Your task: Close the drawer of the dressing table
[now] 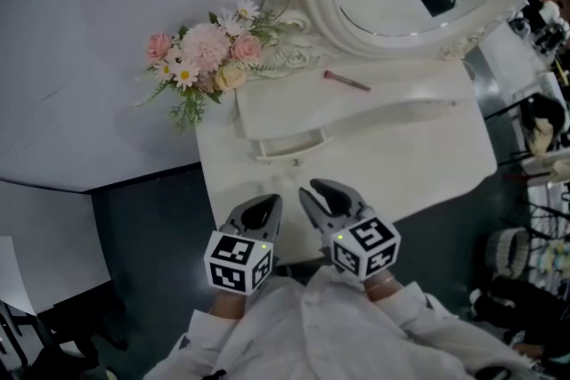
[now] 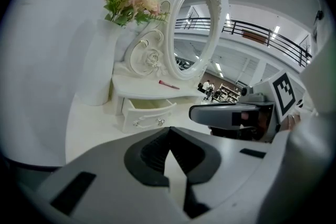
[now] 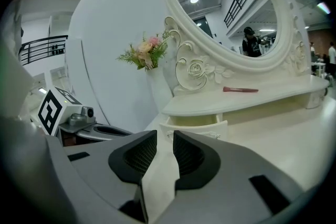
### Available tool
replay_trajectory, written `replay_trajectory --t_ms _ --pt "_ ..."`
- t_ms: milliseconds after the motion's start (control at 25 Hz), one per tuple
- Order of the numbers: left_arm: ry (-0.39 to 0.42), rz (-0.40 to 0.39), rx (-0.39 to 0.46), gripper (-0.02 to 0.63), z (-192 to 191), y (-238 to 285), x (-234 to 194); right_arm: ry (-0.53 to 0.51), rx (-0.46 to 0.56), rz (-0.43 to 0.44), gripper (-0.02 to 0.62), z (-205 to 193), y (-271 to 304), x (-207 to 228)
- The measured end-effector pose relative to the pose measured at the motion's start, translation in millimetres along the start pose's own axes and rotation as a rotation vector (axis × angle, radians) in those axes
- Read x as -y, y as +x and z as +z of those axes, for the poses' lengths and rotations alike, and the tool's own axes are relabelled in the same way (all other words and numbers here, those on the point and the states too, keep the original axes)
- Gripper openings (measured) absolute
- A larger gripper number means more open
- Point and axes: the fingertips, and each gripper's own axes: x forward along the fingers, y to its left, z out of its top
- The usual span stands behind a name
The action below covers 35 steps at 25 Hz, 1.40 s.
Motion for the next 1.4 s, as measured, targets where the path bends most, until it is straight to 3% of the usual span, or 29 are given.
replay_trajectory --t_ms 400,920,1400 --pt "-0.013 -0.028 -0.035 0.006 -15.3 11.1 -3.6 0.026 -0.047 -0.011 0.092 -16.4 19.7 7.9" --pt "-0.044 -0.007 -0.051 0.006 -20.7 30.2 -14.0 0.049 -0.111 -0.046 0.092 -43.6 44.3 28.4" --pt "-0.084 0.023 -0.075 0.006 -28.3 39.4 -23.7 0.038 -0.128 -0.049 0.092 -44.9 68.0 44.5"
